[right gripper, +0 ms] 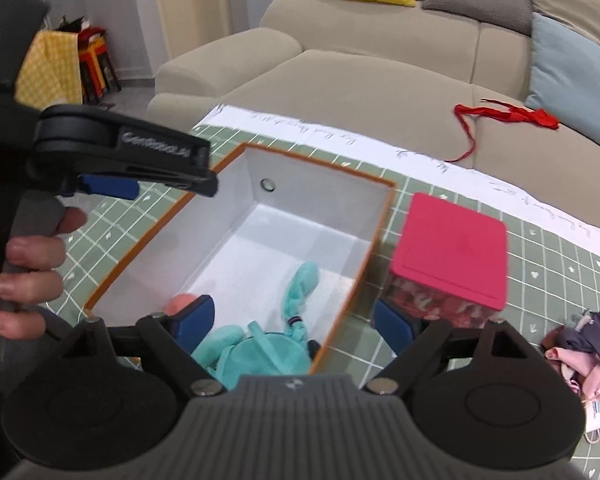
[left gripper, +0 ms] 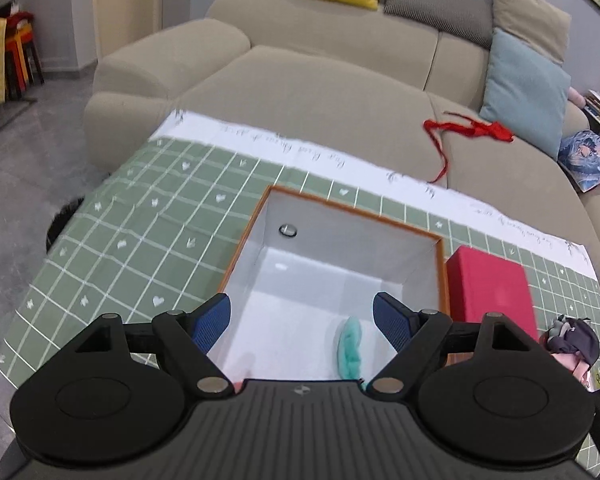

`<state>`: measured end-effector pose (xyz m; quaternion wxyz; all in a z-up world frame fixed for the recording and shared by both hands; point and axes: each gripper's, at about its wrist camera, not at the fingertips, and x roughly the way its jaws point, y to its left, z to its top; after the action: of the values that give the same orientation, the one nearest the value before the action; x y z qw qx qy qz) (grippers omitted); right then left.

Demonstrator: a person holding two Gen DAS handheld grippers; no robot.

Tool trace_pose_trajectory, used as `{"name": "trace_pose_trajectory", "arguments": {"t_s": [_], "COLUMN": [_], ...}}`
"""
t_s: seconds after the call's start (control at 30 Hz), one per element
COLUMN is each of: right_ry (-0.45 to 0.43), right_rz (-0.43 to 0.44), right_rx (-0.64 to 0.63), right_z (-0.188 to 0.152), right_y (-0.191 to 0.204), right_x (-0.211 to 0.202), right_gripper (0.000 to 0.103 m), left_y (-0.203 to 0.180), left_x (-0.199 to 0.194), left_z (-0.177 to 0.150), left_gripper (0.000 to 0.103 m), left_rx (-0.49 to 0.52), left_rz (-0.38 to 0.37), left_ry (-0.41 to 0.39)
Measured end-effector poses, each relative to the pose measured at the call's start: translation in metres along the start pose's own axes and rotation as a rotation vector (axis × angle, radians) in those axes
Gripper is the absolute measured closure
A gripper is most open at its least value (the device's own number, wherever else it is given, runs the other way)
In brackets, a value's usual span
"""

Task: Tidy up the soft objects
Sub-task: 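Withdraw both open tools from the box toward the remaining pile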

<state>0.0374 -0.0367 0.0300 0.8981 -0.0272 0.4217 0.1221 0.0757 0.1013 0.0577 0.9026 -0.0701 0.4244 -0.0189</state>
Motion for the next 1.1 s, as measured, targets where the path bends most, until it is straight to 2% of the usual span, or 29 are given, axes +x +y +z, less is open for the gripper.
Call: {"name": "trace_pose_trajectory", "arguments": {"t_s": [0.13, 0.27, 0.5, 0.67, 0.83, 1.1], "right_ry": [-0.019, -0.052, -0.091, -0.111, -0.122, -0.04], "right_rz": [-0.024, -0.06, -0.106, -0.153, -0.191, -0.202], "right_rx": [-0.005, 0.043, 0.122, 0.209, 0.355, 0.503], "right_z": [-0.004, -0.012, -0.024, -0.034, -0.051, -0.085], "right_y": [-0.016, -0.045, -0.098, -0.152, -0.211, -0.284], "right_x": [-0.016, -0.034, -0.052, -0.061, -0.067, -0.034], "right_gripper": [0.017, 0.017, 0.016, 0.016, 0.016, 0.017], "left_y": [-0.021, -0.048, -0.101, -0.146, -0.19, -0.247], "left_x": [-0.017, -0.03, -0.033, -0.027, -0.018, 0.002], "left_z": [-0.001, -0.002, -0.015, -0.035, -0.054, -0.085], "left_gripper": [0.008, 0.008, 0.008, 0.008, 0.008, 0.008], "left_rx": [0.028, 0.078, 0.172, 0.274, 0.345, 0.434], "left_rz": [-0.007, -0.027, -0.08, -0.116, -0.159, -0.201], "left_ry": [-0.056, -0.099, -0.118, -0.135, -0.114, -0.042]}}
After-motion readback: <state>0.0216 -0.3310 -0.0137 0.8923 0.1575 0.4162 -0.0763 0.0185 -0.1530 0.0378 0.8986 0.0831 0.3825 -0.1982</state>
